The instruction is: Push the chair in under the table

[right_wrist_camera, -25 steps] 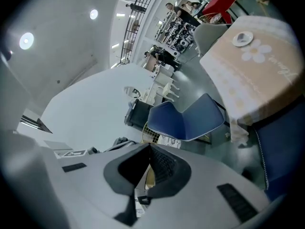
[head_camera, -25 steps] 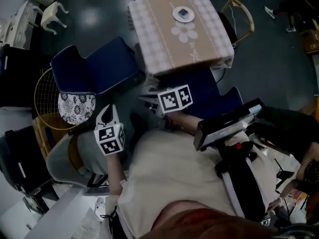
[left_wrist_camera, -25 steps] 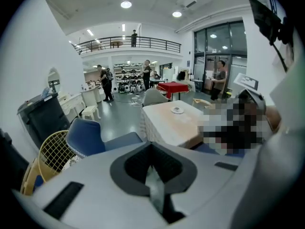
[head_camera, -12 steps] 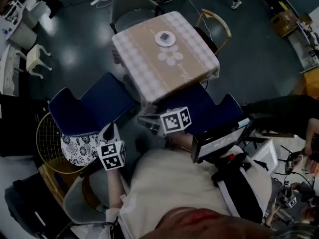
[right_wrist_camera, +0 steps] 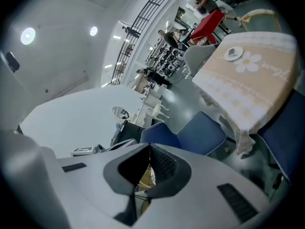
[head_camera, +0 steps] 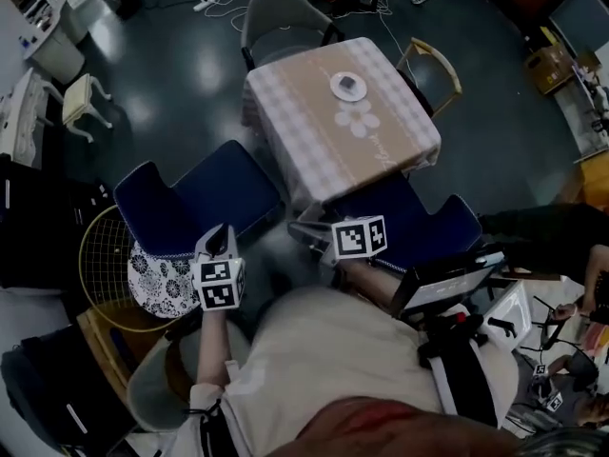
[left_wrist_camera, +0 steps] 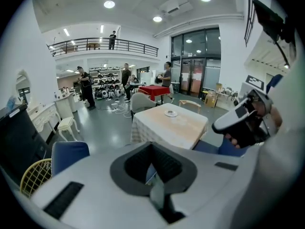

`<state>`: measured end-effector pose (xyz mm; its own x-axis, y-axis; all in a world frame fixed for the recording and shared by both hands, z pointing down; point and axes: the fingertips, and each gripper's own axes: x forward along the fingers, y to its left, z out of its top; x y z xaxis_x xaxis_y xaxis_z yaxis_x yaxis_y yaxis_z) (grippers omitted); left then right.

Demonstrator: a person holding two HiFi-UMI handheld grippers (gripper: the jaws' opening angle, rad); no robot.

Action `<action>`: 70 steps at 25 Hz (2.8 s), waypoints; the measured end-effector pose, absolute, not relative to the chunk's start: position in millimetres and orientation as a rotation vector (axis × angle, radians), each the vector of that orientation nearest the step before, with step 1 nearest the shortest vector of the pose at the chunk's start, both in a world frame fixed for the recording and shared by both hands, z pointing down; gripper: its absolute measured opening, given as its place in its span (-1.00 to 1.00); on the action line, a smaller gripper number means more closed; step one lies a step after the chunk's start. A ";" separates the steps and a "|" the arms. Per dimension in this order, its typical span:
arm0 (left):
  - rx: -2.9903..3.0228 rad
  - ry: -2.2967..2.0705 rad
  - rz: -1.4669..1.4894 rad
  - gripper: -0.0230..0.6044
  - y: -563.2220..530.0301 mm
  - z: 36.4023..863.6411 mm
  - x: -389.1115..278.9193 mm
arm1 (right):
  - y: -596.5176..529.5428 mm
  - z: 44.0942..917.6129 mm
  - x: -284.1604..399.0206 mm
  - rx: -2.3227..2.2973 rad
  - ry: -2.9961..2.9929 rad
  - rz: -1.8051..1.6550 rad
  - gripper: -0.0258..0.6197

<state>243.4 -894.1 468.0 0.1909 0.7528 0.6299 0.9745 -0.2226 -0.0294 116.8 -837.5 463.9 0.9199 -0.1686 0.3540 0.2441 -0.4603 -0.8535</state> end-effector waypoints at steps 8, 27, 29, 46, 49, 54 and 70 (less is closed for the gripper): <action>-2.055 -1.665 -0.672 -0.90 -910.7 464.6 272.7 | -862.1 463.1 141.9 -2.016 -0.075 -0.474 -0.88; -2.222 -1.392 -0.778 -0.90 -949.6 469.4 341.2 | -864.1 426.7 203.5 -2.143 0.264 -0.440 -0.88; -2.186 -1.413 -0.765 -0.90 -930.5 467.1 335.6 | -854.8 421.4 202.1 -2.146 0.279 -0.419 -0.88; -1.950 -1.530 -0.689 -0.90 -808.5 467.6 277.5 | -759.3 429.1 140.5 -2.054 0.104 -0.274 -0.88; -1.929 -1.514 -0.687 -0.90 -803.3 470.8 274.5 | -755.2 435.6 135.3 -2.032 0.106 -0.278 -0.88; -1.937 -1.424 -0.684 -0.90 -812.0 472.5 297.0 | -743.3 438.0 129.0 -2.023 0.080 -0.264 -0.88; -2.137 -1.136 -0.756 -0.90 -912.5 476.5 449.2 | -752.7 443.4 203.0 -2.016 0.037 -0.359 -0.88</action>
<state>449.2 -912.5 476.5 0.4722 0.5181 0.7132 0.8579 -0.4559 -0.2368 203.0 -752.7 443.4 0.9547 -0.1816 0.2358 0.1298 -0.4587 -0.8791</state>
